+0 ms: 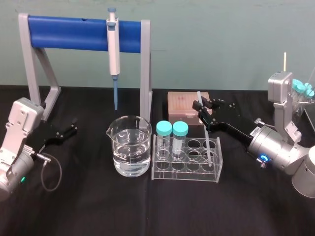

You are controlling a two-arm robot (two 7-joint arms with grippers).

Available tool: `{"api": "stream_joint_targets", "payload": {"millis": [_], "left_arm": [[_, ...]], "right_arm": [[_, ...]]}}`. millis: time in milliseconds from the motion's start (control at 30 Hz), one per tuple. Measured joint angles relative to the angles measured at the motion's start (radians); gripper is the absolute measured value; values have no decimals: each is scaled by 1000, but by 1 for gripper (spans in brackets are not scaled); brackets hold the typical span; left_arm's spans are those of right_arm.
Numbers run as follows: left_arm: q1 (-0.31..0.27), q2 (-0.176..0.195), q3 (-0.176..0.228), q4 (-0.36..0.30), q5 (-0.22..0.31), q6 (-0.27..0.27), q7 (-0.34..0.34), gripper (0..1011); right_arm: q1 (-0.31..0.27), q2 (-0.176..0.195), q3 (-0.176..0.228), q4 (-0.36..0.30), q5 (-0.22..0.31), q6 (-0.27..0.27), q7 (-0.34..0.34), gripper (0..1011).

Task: Pick up the stirring rod with one hand, then place it down.

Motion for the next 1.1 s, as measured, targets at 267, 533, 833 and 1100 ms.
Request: {"api": "stream_joint_targets", "payload": {"millis": [267, 533, 833, 1100], "left_arm": [[0, 0, 0, 0, 0, 0, 0, 1000], [0, 0, 0, 0, 0, 0, 0, 1000], [0, 0, 0, 0, 0, 0, 0, 1000], [0, 0, 0, 0, 0, 0, 0, 1000]], "right_arm": [[0, 0, 1, 1, 1, -1, 1, 433], [0, 0, 1, 1, 2, -2, 2, 673], [0, 0, 1, 1, 2, -2, 2, 925], [0, 0, 1, 1, 2, -2, 2, 1000]]}}
